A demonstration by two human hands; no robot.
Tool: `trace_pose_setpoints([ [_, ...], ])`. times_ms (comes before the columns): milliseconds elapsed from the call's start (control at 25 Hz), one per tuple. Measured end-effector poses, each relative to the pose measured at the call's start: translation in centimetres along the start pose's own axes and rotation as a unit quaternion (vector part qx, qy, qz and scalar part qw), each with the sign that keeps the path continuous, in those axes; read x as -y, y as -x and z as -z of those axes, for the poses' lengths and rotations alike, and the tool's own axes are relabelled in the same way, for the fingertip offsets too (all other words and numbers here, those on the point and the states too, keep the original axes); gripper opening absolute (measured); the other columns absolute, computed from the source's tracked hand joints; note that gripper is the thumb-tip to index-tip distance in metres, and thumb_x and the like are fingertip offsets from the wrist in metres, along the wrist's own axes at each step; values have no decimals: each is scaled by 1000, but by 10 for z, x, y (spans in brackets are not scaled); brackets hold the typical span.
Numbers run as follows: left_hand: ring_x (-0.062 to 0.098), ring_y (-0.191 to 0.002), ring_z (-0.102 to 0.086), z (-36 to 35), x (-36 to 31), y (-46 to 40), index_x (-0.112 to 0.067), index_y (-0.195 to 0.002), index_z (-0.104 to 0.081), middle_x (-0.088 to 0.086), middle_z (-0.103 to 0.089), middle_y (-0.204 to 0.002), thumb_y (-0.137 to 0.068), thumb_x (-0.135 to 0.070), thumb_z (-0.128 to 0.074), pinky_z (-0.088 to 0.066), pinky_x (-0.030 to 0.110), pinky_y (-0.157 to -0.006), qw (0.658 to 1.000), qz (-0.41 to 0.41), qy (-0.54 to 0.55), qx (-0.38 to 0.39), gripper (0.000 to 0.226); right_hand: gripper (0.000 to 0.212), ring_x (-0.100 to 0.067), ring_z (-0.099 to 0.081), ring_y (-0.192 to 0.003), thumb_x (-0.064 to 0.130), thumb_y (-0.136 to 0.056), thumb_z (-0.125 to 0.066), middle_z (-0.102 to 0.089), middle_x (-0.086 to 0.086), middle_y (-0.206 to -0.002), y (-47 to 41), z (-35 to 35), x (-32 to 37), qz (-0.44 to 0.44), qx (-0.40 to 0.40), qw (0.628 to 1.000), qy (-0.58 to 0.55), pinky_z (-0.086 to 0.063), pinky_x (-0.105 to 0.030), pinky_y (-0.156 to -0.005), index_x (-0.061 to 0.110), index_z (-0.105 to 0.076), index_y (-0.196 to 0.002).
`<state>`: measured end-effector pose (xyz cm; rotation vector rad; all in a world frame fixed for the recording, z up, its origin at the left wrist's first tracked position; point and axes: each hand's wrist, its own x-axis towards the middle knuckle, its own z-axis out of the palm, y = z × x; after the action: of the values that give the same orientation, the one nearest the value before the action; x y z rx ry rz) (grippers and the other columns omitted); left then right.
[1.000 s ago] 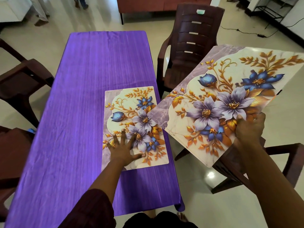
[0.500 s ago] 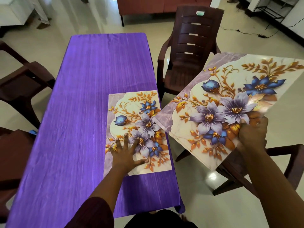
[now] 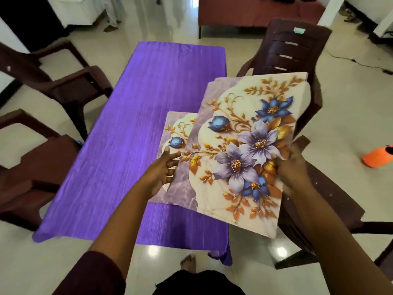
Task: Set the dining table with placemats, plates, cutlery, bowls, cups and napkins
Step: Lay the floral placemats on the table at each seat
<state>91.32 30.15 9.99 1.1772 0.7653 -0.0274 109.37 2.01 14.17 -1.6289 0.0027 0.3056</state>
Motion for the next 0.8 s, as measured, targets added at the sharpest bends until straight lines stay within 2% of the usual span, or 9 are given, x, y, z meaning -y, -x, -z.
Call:
trace_pose_setpoints([
  [80, 8, -69, -59, 4, 6, 27, -22, -108, -68, -6, -69, -87, -102, -39, -42, -44, 20, -55, 999, -13, -3, -35, 31, 28, -22, -67, -98, -1, -90, -62, -70, -2, -104, 8, -14, -3, 7, 64, 998, -4, -58, -36, -79, 21, -61, -106],
  [160, 5, -62, -56, 13, 26, 59, -21, -112, -67, -6, -68, -81, -101, -22, -47, -39, 18, -47, 995, -43, -6, -91, 22, 30, -24, -67, -103, 0, -90, -63, -70, -4, -110, 17, -24, -9, 5, 115, 993, 2, -56, -42, -86, 22, -64, -110],
  [320, 14, -67, -60, 40, 79, 115, -19, -108, -66, -3, -72, -80, -94, -8, -58, -43, 23, -57, 977, -81, 30, -196, 20, 32, -27, -66, -107, 8, -90, -63, -70, -5, -115, 33, -48, -30, 30, 222, 973, 54, -52, -53, -94, 22, -63, -119],
  [400, 9, -62, -63, 52, 97, 138, -16, -106, -65, -5, -73, -76, -88, -3, -65, -43, 24, -57, 959, -91, 56, -263, 22, 39, -25, -64, -111, 7, -91, -61, -67, -5, -121, 46, -67, -40, 71, 253, 961, 92, -51, -51, -97, 19, -58, -128],
  [520, 8, -67, -68, 75, 105, 159, -14, -103, -66, -2, -75, -78, -84, -2, -69, -51, 23, -55, 931, -136, 93, -326, 22, 53, -25, -60, -116, 8, -92, -58, -58, -7, -134, 62, -102, -54, 119, 242, 947, 177, -49, -50, -99, 18, -44, -142],
  [600, 14, -78, -71, 102, 102, 159, -14, -104, -67, 3, -75, -88, -87, -2, -65, -55, 22, -63, 919, -175, 108, -335, 21, 57, -28, -55, -123, 12, -93, -58, -52, -8, -141, 67, -125, -58, 143, 230, 938, 214, -47, -51, -100, 21, -38, -146],
  [720, 22, -87, -70, 151, 90, 145, -11, -111, -64, 9, -74, -99, -92, -3, -59, -57, 31, -75, 920, -183, 99, -333, 21, 54, -25, -56, -120, 6, -92, -57, -56, -6, -137, 58, -152, -49, 147, 217, 941, 215, -47, -46, -101, 21, -43, -142],
  [800, 20, -87, -70, 189, 79, 132, -11, -114, -61, 9, -73, -102, -94, -5, -58, -57, 32, -77, 919, -175, 97, -339, 21, 44, -27, -62, -112, 7, -89, -59, -63, -6, -126, 46, -168, -36, 128, 215, 956, 154, -49, -50, -98, 23, -54, -130],
])
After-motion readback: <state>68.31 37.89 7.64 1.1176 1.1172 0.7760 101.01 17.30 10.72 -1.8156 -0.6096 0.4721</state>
